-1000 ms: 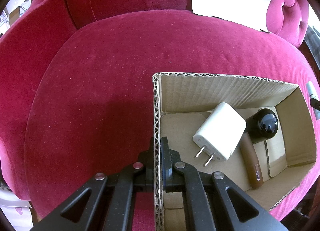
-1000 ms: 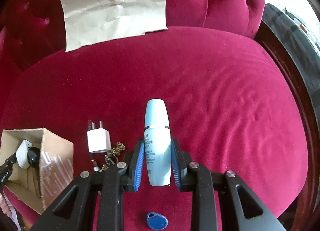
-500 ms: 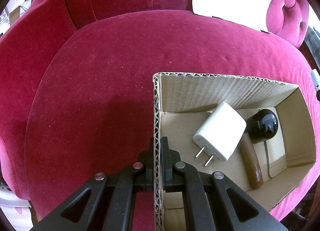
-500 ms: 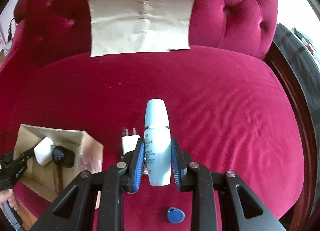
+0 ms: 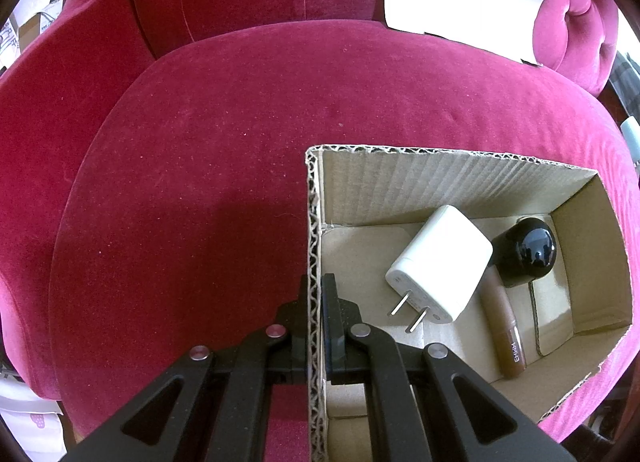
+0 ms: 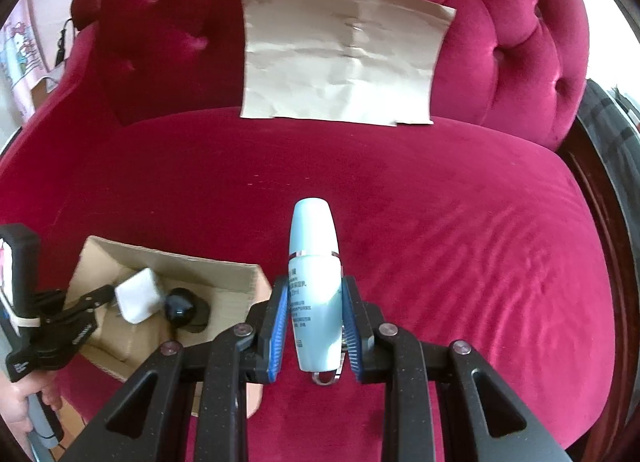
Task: Organize rigid objects
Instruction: 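Lift the cosmetic bottle and carry it over the box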
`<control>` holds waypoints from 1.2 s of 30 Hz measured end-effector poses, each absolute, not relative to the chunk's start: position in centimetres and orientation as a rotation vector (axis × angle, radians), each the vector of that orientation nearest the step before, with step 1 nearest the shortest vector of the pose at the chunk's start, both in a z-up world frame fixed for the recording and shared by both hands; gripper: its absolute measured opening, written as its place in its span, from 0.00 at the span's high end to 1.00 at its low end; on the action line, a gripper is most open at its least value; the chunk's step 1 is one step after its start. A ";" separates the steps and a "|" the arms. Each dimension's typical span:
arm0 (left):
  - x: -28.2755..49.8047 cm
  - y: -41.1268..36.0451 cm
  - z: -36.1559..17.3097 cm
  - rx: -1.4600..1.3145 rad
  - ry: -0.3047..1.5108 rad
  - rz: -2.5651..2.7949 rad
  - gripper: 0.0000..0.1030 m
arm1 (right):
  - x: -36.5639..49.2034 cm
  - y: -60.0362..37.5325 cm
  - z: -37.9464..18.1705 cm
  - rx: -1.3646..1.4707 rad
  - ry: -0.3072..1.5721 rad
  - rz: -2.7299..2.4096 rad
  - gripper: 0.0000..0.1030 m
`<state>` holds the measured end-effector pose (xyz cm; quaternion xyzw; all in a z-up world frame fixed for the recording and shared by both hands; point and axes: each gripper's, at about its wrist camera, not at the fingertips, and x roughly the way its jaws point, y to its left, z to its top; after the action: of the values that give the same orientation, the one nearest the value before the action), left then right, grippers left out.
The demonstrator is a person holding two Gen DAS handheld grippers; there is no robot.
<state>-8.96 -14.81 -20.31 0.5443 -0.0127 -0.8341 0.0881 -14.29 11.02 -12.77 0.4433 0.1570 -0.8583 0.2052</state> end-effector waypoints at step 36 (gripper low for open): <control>-8.6 -15.2 -19.9 1.618 -0.060 -2.484 0.97 | -8.2 2.4 -16.7 1.239 0.465 -2.113 0.74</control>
<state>-8.61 -15.20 -19.88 0.5435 -0.0202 -0.8345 0.0883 -8.18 2.41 -16.75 0.4713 0.1766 -0.8033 0.3186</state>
